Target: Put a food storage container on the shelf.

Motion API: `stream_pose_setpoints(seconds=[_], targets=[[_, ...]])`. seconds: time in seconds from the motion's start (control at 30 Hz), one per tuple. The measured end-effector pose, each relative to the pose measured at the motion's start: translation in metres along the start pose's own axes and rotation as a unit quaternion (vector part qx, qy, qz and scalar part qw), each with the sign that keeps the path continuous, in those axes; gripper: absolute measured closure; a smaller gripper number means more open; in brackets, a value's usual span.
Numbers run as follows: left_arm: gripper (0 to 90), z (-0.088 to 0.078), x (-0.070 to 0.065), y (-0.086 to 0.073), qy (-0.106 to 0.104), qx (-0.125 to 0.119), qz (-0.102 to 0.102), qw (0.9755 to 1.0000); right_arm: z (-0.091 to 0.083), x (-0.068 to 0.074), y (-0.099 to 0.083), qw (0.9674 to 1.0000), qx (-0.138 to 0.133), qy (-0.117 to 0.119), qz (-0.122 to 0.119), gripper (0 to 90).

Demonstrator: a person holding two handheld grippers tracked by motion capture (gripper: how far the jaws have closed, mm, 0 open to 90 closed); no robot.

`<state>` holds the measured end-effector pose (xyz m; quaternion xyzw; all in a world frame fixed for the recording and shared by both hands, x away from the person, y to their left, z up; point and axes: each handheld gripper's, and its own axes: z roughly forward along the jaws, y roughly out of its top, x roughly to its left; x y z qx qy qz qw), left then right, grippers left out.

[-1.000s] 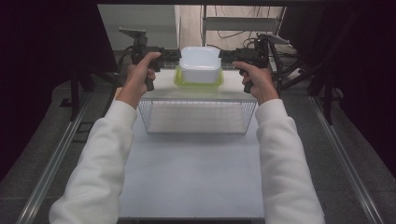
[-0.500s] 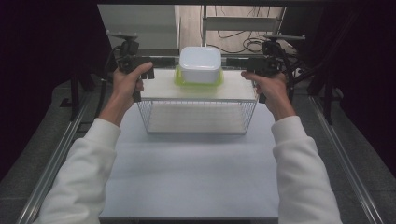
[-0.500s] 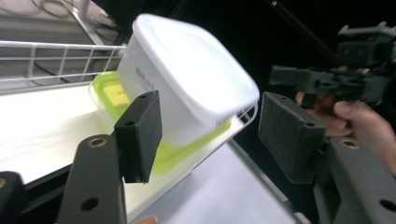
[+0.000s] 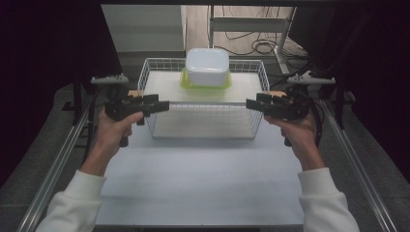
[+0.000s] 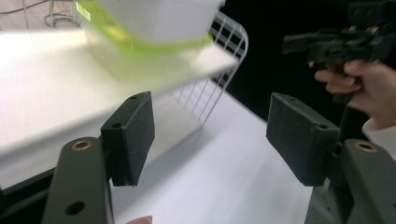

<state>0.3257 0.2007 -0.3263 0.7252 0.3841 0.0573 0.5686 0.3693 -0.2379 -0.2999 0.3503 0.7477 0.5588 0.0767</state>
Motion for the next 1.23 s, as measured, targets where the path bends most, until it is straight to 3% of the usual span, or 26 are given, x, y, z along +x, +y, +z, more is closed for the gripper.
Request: stream_pose_setpoints(seconds=[0.3, 0.4, 0.53, 0.67, 0.73, 0.8, 1.23], targets=[[29.7, -0.001, -0.014, -0.073, 0.025, 0.025, 0.022, 0.9991, -0.013, 0.005, -0.079, 0.9997, 0.018, 0.000, -0.017, 33.3], [28.6, 0.004, -0.015, -0.096, 0.031, 0.047, 0.029, 0.9980, -0.012, 0.005, -0.104, 0.9993, 0.031, -0.004, -0.018, 32.6], [27.8, 0.005, -0.012, -0.122, 0.027, 0.060, 0.015, 0.9977, -0.009, 0.000, -0.135, 0.9989, 0.048, -0.005, -0.001, 31.5], [27.5, 0.007, -0.005, -0.143, 0.038, 0.079, 0.001, 0.9962, -0.007, -0.006, -0.157, 0.9978, 0.065, -0.014, 0.011, 29.6], [26.7, 0.009, -0.003, -0.150, 0.050, 0.088, 0.001, 0.9949, -0.006, -0.008, -0.163, 0.9974, 0.069, -0.017, 0.012, 28.1], [26.2, 0.009, -0.001, -0.153, 0.048, 0.089, -0.005, 0.9949, -0.005, -0.007, -0.165, 0.9965, 0.079, -0.027, 0.006, 26.2], [23.4, 0.009, 0.002, -0.154, 0.056, 0.082, -0.014, 0.9950, -0.008, -0.003, -0.164, 0.9971, 0.064, -0.039, -0.015, 20.6]])
